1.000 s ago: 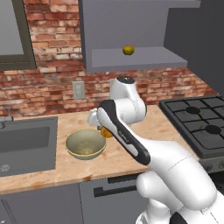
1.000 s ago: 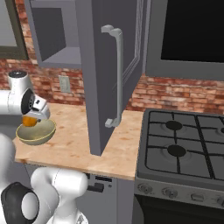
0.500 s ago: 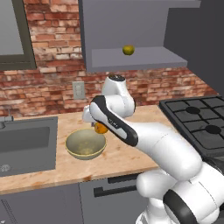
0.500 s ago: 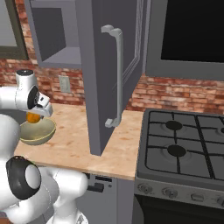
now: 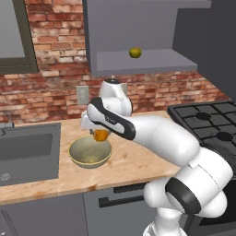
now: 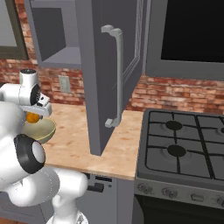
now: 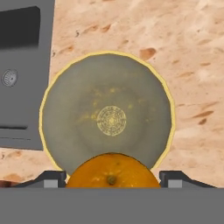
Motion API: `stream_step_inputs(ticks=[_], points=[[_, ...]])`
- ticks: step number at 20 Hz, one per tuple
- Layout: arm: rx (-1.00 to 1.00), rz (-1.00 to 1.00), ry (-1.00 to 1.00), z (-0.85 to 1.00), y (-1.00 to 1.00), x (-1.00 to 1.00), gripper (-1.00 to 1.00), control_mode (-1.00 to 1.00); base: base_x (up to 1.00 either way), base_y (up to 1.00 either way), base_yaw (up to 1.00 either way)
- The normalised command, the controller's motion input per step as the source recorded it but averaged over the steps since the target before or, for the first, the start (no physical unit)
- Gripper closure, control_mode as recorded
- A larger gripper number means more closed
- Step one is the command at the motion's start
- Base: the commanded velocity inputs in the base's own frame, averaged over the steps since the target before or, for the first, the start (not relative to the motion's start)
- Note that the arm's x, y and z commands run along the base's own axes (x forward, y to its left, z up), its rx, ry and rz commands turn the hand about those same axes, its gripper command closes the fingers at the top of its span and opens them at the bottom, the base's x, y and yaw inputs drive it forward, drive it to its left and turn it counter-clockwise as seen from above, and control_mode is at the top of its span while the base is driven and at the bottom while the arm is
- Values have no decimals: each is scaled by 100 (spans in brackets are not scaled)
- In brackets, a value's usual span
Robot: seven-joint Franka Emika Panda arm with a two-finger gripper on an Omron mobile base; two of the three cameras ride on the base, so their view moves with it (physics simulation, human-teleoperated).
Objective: Pick the oranges from the cabinet and place them in one bowl. Pick the corn from the sink and place it in the other bowl.
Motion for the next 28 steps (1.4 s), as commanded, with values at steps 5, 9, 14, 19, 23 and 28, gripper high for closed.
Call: stream_step_inputs(ticks=[5, 9, 14, 19, 23, 28], points=[[-3, 0, 4, -11, 30, 0, 100, -100, 0, 0, 0], [-3, 0, 1, 0, 14, 3, 100, -100, 0, 0, 0], [0, 0, 0, 0, 4, 2, 100, -100, 0, 0, 0], [0, 0, 0, -5, 0, 0, 100, -100, 0, 0, 0], [0, 0, 0, -23, 0, 2, 100, -100, 0, 0, 0], [-1, 0, 0, -24, 0, 3, 100, -100, 0, 0, 0]])
